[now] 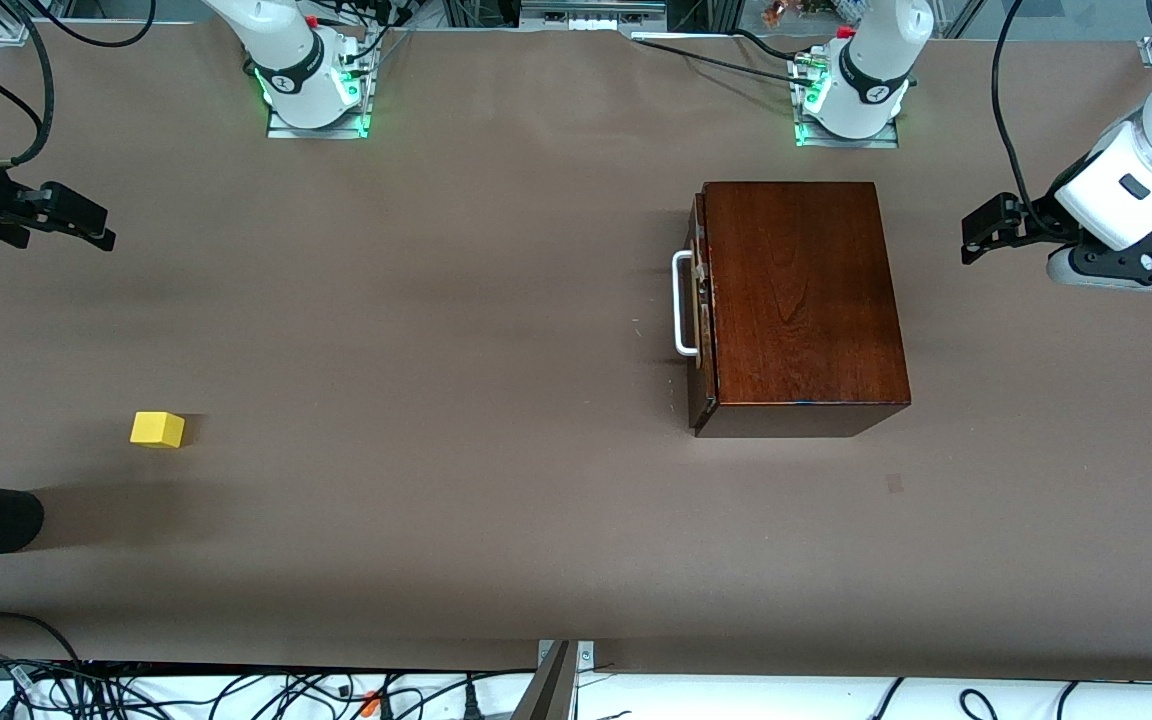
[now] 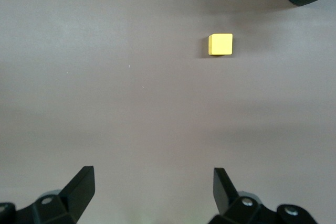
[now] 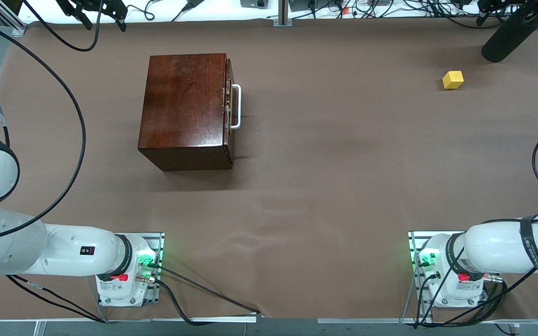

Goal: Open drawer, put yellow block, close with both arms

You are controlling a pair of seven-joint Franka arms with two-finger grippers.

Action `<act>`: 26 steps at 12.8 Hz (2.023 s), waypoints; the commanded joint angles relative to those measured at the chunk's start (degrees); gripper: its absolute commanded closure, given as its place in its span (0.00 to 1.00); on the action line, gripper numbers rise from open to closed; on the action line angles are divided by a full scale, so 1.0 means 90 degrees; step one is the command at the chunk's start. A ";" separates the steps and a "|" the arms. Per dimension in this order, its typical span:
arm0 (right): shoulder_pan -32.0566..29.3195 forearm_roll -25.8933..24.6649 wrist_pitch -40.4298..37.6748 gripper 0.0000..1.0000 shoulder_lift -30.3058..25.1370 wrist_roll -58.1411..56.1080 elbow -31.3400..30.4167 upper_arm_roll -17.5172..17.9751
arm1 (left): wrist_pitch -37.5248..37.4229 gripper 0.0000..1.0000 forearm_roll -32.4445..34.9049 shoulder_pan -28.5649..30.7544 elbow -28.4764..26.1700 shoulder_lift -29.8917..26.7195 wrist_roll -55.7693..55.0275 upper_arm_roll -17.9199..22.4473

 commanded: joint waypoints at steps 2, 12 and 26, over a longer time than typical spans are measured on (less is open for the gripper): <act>-0.0092 -0.0161 -0.0008 0.00 -0.0086 -0.0080 0.0009 0.0081 | -0.0160 0.00 0.0031 -0.0049 0.0239 0.0114 -0.0016 0.0019; -0.0092 -0.0161 -0.0018 0.00 -0.0086 -0.0314 0.0009 0.0081 | -0.0160 0.00 0.0031 -0.0049 0.0248 0.0114 -0.0016 0.0019; -0.0092 -0.0151 -0.0018 0.00 -0.0076 -0.0324 -0.0001 0.0081 | -0.0649 0.00 0.0041 -0.0234 0.0239 0.1158 -0.1313 -0.1756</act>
